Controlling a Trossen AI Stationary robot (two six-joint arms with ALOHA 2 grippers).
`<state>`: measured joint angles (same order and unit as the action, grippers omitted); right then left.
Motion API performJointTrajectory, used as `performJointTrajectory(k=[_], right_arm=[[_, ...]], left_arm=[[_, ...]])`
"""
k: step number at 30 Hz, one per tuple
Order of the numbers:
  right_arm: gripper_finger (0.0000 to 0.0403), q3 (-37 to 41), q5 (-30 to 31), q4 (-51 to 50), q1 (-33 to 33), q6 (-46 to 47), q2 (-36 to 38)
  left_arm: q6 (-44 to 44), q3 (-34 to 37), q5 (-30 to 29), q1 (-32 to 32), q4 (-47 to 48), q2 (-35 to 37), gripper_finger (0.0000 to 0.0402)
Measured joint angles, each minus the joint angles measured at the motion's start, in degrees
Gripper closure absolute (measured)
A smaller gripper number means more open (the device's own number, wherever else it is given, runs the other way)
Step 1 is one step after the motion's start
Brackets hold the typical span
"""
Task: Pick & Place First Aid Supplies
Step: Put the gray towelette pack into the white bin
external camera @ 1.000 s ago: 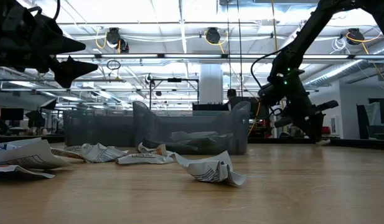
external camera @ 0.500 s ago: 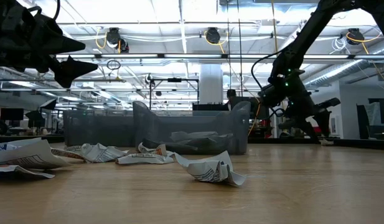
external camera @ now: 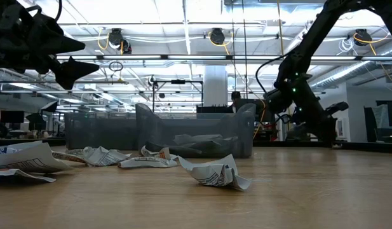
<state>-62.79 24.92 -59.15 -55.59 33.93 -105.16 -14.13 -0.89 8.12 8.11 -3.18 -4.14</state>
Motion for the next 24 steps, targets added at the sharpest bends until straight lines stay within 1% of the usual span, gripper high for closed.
performJointTrajectory(k=[1, 3, 9, 13, 17, 24], right_arm=[[0.0381, 0.4, 0.3, 0.3, 0.2, 0.0, 0.0], [0.0395, 1.1, 0.3, 1.0, 0.3, 0.1, 0.0], [0.0401, 2.7, -0.6, 1.7, 1.1, -0.2, 0.1], [0.0402, 1.7, -1.3, -0.1, 2.2, -1.5, 0.5], [0.0402, -2.2, -1.1, -4.5, 4.0, -2.4, 2.6], [0.0402, -11.6, 0.6, -17.7, 7.5, -4.8, 6.4]], left_arm=[[0.1, 0.0, 0.0, 0.0, 0.0, 0.0, 0.0091], [0.2, 0.0, 0.0, 0.0, 0.0, 0.0, 0.0091], [0.2, 0.0, 2.1, 0.0, 0.0, 0.0, 0.0091], [0.2, 0.0, 2.6, 0.0, 0.0, 0.0, 0.0091], [0.2, 0.0, 2.6, 0.0, 0.0, 0.0, 0.0091], [0.2, 0.0, 2.4, 0.0, 0.0, 0.0, 0.0091]])
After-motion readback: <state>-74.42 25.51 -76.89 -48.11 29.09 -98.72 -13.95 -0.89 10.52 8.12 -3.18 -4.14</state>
